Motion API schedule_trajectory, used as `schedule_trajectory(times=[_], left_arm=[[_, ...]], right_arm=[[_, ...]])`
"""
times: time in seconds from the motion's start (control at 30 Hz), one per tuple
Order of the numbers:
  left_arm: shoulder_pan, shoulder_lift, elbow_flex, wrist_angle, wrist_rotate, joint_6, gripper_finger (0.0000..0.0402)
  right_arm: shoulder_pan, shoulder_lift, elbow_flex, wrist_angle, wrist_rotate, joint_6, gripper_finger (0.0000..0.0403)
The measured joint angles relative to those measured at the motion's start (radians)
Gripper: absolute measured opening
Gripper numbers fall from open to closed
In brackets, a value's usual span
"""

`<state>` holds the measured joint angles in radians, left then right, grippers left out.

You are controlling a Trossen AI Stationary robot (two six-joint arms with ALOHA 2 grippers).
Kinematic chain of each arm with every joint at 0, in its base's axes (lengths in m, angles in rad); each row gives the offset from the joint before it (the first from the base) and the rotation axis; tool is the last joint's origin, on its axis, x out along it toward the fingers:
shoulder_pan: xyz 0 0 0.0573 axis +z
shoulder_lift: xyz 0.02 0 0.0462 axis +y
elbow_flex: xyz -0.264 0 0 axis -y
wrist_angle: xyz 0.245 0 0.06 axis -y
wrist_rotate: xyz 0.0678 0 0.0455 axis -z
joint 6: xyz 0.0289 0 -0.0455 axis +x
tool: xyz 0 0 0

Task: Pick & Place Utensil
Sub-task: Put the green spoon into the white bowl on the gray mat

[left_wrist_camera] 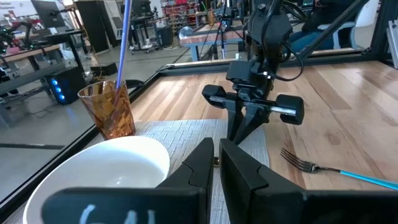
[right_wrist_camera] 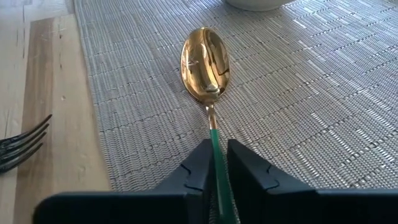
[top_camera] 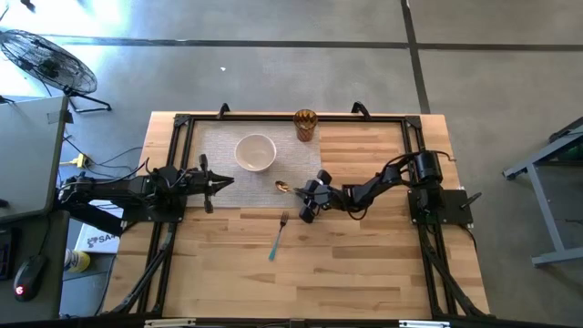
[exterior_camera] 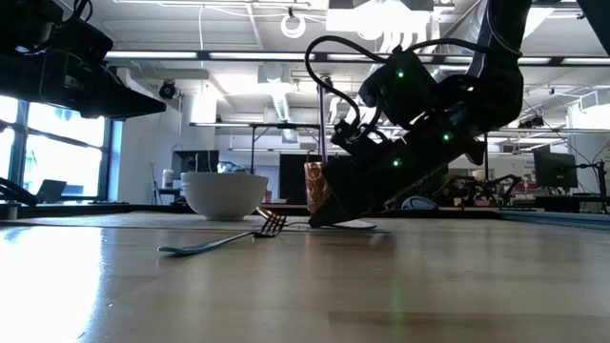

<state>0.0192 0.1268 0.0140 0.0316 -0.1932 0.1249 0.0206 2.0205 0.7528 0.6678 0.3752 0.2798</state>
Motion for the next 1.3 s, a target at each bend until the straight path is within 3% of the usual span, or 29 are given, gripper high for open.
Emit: schedule_trajectory(times=[0.23, 0.5, 0.73, 0.87, 1.1, 1.3], left_arm=[[0.0, 0.0, 0.0, 0.0, 0.0, 0.0, 0.0024], [0.0, 0.0, 0.0, 0.0, 0.0, 0.0, 0.0024], [0.0, 0.0, 0.0, 0.0, 0.0, 0.0, 0.0024], [0.0, 0.0, 0.0, 0.0, 0.0, 0.0, 0.0024], [0.0, 0.0, 0.0, 0.0, 0.0, 0.0, 0.0024], [0.0, 0.0, 0.0, 0.0, 0.0, 0.0, 0.0024]], right_arm=[[0.0, 0.001, 0.0, 0.0, -0.001, 0.0, 0.0012], [0.001, -0.009, -0.003, 0.034, -0.003, 0.004, 0.0021], [0.021, -0.08, 0.026, -0.079, 0.046, 0.011, 0.0014], [0.036, -0.082, 0.116, -0.198, 0.043, 0.009, 0.0017], [0.046, -0.084, 0.394, -0.59, 0.046, 0.031, 0.0015], [0.027, -0.084, 0.581, -0.719, -0.017, 0.003, 0.0017]])
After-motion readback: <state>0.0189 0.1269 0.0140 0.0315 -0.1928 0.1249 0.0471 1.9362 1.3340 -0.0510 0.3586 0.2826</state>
